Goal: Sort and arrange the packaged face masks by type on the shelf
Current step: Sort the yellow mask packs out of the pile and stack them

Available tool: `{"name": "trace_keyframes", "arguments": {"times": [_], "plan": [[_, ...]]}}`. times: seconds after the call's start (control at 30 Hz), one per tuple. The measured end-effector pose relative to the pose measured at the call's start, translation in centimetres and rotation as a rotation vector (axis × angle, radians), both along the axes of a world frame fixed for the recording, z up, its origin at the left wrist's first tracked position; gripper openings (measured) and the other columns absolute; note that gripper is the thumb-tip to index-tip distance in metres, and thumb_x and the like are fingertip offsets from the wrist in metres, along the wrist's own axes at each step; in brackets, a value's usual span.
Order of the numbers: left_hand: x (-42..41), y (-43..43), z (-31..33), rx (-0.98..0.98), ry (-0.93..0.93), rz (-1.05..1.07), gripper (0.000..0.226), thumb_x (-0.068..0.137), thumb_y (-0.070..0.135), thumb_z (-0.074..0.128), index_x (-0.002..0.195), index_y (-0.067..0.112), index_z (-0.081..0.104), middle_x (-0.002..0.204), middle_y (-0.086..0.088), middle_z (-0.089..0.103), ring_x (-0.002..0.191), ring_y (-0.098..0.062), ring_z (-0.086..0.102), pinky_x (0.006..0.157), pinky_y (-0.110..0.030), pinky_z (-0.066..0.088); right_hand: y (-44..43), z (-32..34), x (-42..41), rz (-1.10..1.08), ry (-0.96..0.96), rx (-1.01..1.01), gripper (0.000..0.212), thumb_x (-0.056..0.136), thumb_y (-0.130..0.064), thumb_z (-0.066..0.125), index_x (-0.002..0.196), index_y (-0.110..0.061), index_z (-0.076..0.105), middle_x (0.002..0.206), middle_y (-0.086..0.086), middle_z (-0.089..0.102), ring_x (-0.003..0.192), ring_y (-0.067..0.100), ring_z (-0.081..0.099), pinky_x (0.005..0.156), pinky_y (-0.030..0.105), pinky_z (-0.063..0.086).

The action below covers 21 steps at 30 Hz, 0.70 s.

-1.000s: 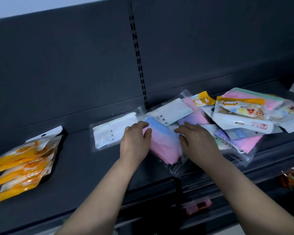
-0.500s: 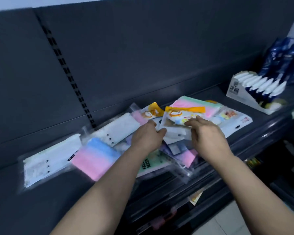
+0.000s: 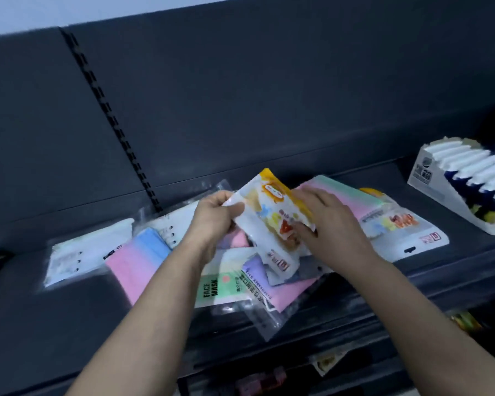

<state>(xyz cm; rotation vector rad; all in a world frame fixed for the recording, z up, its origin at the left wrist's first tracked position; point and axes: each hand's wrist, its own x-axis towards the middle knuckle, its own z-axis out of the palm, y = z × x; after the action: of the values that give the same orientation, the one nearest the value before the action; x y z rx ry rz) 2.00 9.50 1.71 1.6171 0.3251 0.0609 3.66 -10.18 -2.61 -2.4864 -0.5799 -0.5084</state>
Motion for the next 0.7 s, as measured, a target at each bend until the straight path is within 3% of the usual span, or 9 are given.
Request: {"name": "trace_keyframes", "arguments": {"times": [0.07,0.17,0.2,0.27,0.33,0.4,0.53,0.6,0.7], "plan": [[-1.0,1.8,1.2,0.100,-0.029,-0.070,0.020,0.094,0.000,0.053,0.080,0.012,0.059,0.058,0.002,0.066,0.048,-0.008,0.059,0.039,-0.019,0.047,0.7,1.2,0.6,0.078,-0.003,0.007,0.069,0.083,-0.041,0.065,0.142,-0.023,0.034,0.151,0.005,0.032,0.140,0.023,0.027,0.107,0.045,0.033],[-2.0,4.4,2.4,0.348,-0.012,-0.311,0.020,0.092,0.010,0.060,0.078,0.022,0.069,0.084,-0.006,0.068,0.071,-0.015,0.056,0.058,-0.023,0.049,1.7,3.0,1.4,0.169,0.140,-0.046,0.083,0.077,-0.059,0.061,0.146,-0.029,0.025,0.156,-0.005,0.019,0.145,0.013,0.005,0.115,0.049,0.015],[-2.4,5.0,2.7,0.406,0.005,-0.380,0.018,0.090,0.013,0.063,0.078,0.024,0.070,0.085,-0.007,0.066,0.075,-0.018,0.054,0.065,-0.027,0.045,2.1,3.6,1.5,0.204,0.215,-0.095,0.083,0.074,-0.062,0.062,0.143,-0.033,0.028,0.153,-0.008,0.024,0.144,0.012,0.009,0.115,0.050,0.015],[-2.5,5.4,2.8,0.492,0.003,-0.410,0.016,0.089,0.015,0.064,0.077,0.024,0.070,0.077,-0.003,0.062,0.071,-0.018,0.050,0.069,-0.032,0.038,2.6,4.3,1.7,0.234,0.323,-0.169,0.063,0.071,-0.064,0.064,0.125,-0.037,0.048,0.129,-0.010,0.053,0.126,0.015,0.046,0.103,0.043,0.038],[-2.0,4.9,2.5,0.503,-0.109,-0.268,0.022,0.091,0.007,0.063,0.082,0.026,0.070,0.075,0.003,0.063,0.069,-0.014,0.052,0.070,-0.031,0.043,2.9,4.5,1.6,0.234,0.386,-0.079,0.033,0.075,-0.058,0.065,0.092,-0.030,0.061,0.087,-0.010,0.066,0.076,0.011,0.066,0.066,0.031,0.052],[-1.4,4.2,2.2,0.443,-0.248,0.010,0.023,0.089,0.008,0.067,0.103,0.025,0.067,0.094,0.002,0.064,0.086,-0.013,0.058,0.083,-0.033,0.049,3.2,4.0,1.7,0.181,0.353,0.090,0.029,0.083,-0.051,0.061,0.070,-0.024,0.055,0.063,-0.006,0.061,0.052,0.010,0.061,0.049,0.028,0.044],[-1.1,3.9,0.9,0.430,-0.228,0.352,0.061,0.087,0.029,0.070,0.140,0.016,0.043,0.125,0.004,0.055,0.116,-0.014,0.054,0.102,-0.033,0.044,3.5,1.5,3.4,-0.041,0.332,0.630,0.025,0.092,-0.035,0.052,0.079,-0.013,0.052,0.073,0.000,0.058,0.073,0.021,0.057,0.063,0.034,0.043],[-1.1,3.2,0.0,0.293,-0.133,0.312,0.072,0.082,0.038,0.074,0.140,0.013,0.039,0.130,0.000,0.056,0.111,-0.016,0.058,0.094,-0.036,0.051,3.9,0.7,3.8,-0.077,0.443,0.896,0.021,0.093,-0.031,0.051,0.088,-0.011,0.055,0.082,0.002,0.062,0.080,0.021,0.058,0.069,0.032,0.045],[-1.3,1.5,-1.2,-0.033,0.012,0.169,0.052,0.085,0.033,0.072,0.123,0.009,0.047,0.111,-0.007,0.068,0.084,-0.019,0.068,0.061,-0.029,0.057,4.6,-0.1,3.2,0.015,0.550,0.984,0.015,0.093,-0.030,0.052,0.088,-0.017,0.058,0.080,-0.004,0.067,0.075,0.015,0.063,0.071,0.034,0.051]]}}
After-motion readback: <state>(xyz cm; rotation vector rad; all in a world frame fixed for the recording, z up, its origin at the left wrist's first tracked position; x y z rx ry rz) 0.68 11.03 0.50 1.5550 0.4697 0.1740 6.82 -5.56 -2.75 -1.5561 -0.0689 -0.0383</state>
